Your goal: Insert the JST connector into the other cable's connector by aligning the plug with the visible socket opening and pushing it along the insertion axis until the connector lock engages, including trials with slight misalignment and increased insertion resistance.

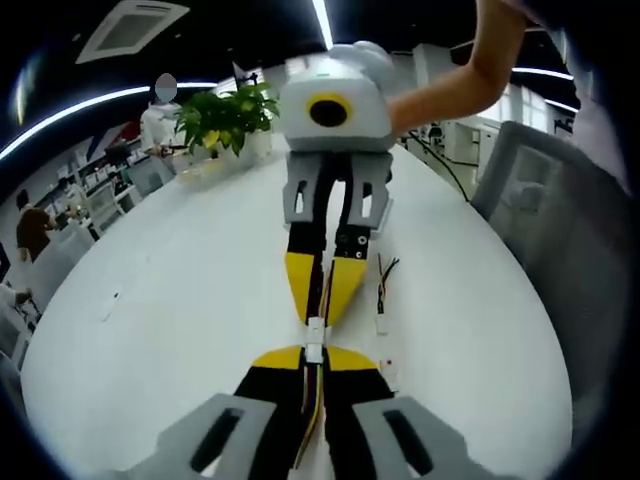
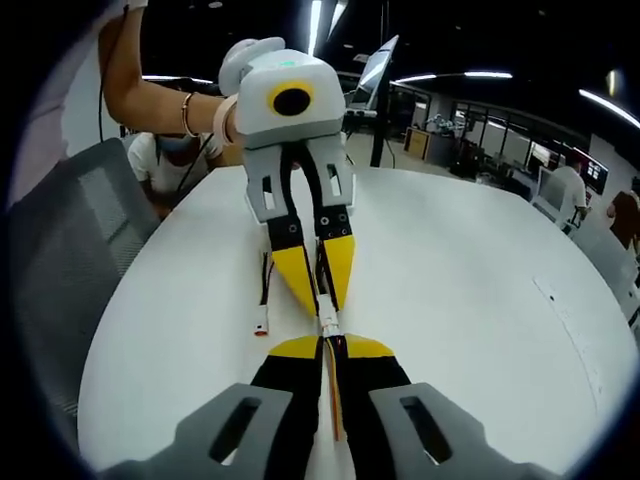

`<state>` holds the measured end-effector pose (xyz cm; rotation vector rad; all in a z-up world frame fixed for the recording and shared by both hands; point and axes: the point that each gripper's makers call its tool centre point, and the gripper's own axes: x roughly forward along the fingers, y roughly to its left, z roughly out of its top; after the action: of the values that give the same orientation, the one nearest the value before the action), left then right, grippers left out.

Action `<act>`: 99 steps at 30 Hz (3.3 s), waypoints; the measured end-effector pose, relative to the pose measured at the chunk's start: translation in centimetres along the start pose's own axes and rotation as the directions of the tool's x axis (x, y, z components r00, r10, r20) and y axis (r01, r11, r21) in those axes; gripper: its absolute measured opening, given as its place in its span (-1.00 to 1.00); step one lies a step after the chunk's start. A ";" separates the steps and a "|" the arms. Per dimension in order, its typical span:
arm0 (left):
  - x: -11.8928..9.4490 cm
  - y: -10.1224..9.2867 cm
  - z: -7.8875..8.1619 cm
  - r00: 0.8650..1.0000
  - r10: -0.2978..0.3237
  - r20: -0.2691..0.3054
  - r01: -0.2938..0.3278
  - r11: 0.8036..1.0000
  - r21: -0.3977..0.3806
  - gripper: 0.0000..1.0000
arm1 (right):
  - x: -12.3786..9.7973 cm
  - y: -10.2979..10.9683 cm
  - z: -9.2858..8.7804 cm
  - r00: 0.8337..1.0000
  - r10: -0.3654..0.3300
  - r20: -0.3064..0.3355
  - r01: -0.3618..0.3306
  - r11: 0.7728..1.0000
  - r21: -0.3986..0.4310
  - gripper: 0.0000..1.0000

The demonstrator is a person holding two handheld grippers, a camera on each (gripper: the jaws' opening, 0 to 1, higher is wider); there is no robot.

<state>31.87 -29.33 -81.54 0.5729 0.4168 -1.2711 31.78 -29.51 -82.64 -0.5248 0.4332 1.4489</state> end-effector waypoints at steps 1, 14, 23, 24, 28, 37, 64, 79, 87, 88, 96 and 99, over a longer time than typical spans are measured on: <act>0.0 0.1 -0.1 1.000 0.005 -0.005 -0.005 1.000 0.003 -1.00 | 0.0 -0.1 0.0 1.000 -0.003 -0.002 0.003 1.000 0.000 -0.94; 0.4 0.2 -0.8 1.000 0.010 -0.019 -0.010 1.000 0.000 -1.00 | 0.6 -0.3 -0.4 1.000 -0.013 -0.025 0.012 1.000 -0.014 -0.94; 0.6 0.1 -1.2 1.000 0.007 -0.023 -0.007 1.000 -0.018 -1.00 | 1.0 -0.3 -0.8 0.999 -0.004 -0.032 0.004 1.000 -0.005 -0.94; 0.7 0.0 -1.3 1.000 0.006 -0.023 -0.006 1.000 -0.019 -1.00 | 1.0 -0.3 -0.8 0.999 -0.003 -0.033 0.003 1.000 -0.004 -0.94; 0.9 -0.1 -1.4 1.000 0.000 -0.025 0.000 1.000 -0.028 -1.00 | 1.1 -0.2 -1.0 0.999 0.001 -0.039 -0.001 1.000 0.001 -0.94; 1.2 -0.2 -1.6 0.999 -0.002 -0.032 0.001 0.999 -0.035 -1.00 | 1.3 -0.1 -1.3 0.999 0.002 -0.044 -0.001 1.000 0.026 -0.93; 1.5 0.1 -2.3 0.999 0.000 -0.035 -0.003 0.996 -0.086 -1.00 | 1.5 -0.2 -1.8 0.999 0.011 -0.038 -0.007 0.996 0.084 -0.91; 1.4 0.2 -2.5 0.999 0.025 -0.026 -0.030 0.985 -0.171 -0.91 | 1.9 -0.4 -1.5 1.000 0.015 -0.015 -0.013 0.990 0.142 -0.90; 1.2 0.3 -2.7 0.999 0.036 -0.037 -0.042 0.983 -0.180 -0.86 | 1.7 -0.3 -1.5 1.000 0.009 -0.015 -0.007 0.988 0.155 -0.84; 1.2 0.2 -2.7 0.999 0.035 -0.036 -0.041 0.983 -0.181 -0.86 | 1.6 -0.3 -1.5 1.000 0.009 -0.013 -0.007 0.988 0.155 -0.84; 0.7 0.3 -2.3 0.998 0.050 -0.031 -0.055 0.982 -0.183 -0.82 | 1.1 -0.4 -0.9 1.000 -0.013 0.002 0.012 0.987 0.163 -0.81; 0.3 0.3 -1.9 0.998 0.055 -0.025 -0.058 0.981 -0.185 -0.82 | 0.7 -0.2 -0.4 1.000 -0.019 0.011 0.017 0.987 0.158 -0.81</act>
<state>32.25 -28.37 -83.23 0.4368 0.5260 -1.1586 32.04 -29.13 -83.34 -0.3914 0.5265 1.3865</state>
